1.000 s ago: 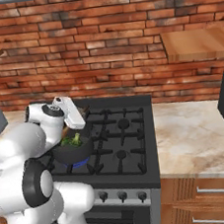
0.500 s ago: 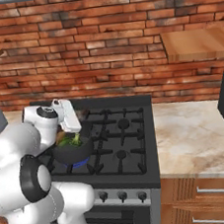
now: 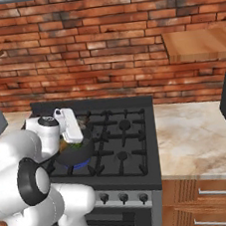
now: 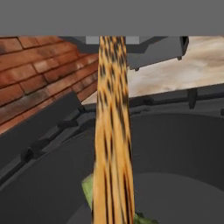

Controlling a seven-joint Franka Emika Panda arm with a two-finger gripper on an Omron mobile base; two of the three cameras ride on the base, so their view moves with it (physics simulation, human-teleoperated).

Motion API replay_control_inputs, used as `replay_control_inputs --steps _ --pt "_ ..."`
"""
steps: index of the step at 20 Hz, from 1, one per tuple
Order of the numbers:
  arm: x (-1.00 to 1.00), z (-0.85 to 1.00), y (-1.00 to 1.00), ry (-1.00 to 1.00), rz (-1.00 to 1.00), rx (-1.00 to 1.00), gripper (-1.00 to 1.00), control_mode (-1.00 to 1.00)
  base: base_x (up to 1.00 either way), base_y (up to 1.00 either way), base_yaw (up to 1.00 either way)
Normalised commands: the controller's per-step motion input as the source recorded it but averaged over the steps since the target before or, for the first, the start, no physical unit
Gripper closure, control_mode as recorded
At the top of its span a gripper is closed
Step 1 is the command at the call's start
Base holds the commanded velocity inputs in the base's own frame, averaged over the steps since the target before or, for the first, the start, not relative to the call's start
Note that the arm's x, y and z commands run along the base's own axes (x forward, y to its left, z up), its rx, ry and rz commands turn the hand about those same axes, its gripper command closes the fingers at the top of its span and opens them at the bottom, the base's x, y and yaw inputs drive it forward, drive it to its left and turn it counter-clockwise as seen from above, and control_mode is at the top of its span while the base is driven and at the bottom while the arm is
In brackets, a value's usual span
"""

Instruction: Put the avocado and broccoli in the pot. Retrieve the spatula and lightly stir the vegetables in the pot.

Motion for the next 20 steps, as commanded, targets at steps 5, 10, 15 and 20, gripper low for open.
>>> replay_control_inputs --steps 5,10,15,20 --pt "0.11 0.00 -0.05 0.00 -0.12 0.00 1.00 -1.00 0.00 0.00 0.00" --pt "0.04 0.00 0.00 0.00 -0.16 0.00 1.00 -1.00 0.00 0.00 0.00" --pt "0.16 0.00 0.02 0.00 -0.20 0.00 1.00 -1.00 0.00 0.00 0.00" --pt "0.05 0.00 -0.13 0.02 -0.26 0.00 1.00 -1.00 0.00 0.00 0.00"
